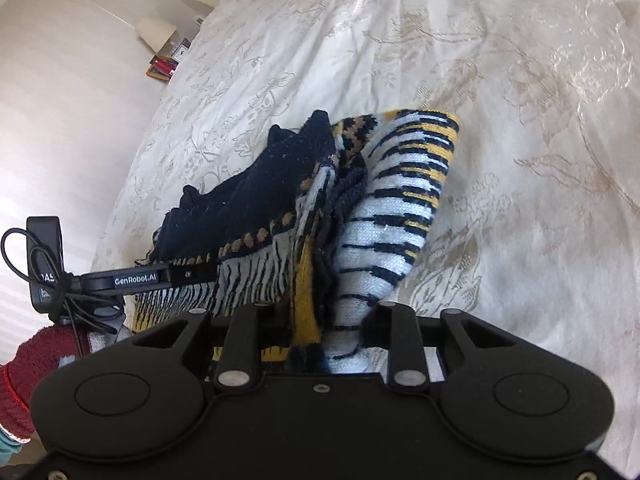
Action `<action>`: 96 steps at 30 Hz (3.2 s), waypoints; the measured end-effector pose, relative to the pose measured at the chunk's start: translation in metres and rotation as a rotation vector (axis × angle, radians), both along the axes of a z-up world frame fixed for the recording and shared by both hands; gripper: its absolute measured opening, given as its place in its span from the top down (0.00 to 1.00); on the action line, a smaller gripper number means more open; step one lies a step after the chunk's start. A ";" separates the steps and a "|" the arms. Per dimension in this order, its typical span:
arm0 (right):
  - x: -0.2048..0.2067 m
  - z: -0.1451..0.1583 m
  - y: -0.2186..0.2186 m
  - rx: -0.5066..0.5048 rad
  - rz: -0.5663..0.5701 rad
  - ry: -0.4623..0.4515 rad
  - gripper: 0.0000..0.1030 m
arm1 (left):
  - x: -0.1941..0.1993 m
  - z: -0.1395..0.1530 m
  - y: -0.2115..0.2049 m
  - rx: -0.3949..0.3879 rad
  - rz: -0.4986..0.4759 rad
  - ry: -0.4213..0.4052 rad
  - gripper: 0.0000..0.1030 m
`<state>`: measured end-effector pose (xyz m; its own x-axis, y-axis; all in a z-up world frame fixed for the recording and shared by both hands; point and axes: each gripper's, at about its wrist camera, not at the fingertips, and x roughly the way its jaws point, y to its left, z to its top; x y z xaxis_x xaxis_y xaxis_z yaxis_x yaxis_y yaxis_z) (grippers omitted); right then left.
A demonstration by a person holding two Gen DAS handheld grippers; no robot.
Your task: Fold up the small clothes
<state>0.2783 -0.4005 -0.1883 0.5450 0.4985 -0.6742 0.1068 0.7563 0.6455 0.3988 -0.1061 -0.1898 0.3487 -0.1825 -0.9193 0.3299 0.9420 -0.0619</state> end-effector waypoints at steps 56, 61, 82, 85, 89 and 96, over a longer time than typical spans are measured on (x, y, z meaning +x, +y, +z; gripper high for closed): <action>0.051 0.081 0.325 -0.297 0.279 -0.076 0.55 | -0.113 0.048 0.284 -0.183 0.262 0.107 0.23; 0.035 0.093 0.298 -0.288 0.209 -0.109 0.48 | -0.104 0.062 0.268 -0.219 0.233 0.073 0.23; -0.066 0.062 0.333 -0.633 0.468 -0.239 0.39 | -0.007 0.057 0.185 -0.354 0.066 0.172 0.23; -0.069 0.056 0.352 -0.703 0.540 -0.289 0.39 | 0.008 0.050 0.177 -0.349 0.054 0.198 0.23; -0.072 0.045 0.375 -0.810 0.655 -0.351 0.39 | 0.025 0.040 0.167 -0.329 0.031 0.222 0.23; -0.066 0.028 0.391 -0.909 0.739 -0.384 0.48 | 0.039 0.026 0.154 -0.304 -0.008 0.235 0.36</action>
<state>0.2119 -0.0098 -0.1602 0.5707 0.2045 -0.7953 -0.6177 0.7450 -0.2517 0.4379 0.0481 -0.1635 0.1326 -0.4606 -0.8776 0.2807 0.8666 -0.4125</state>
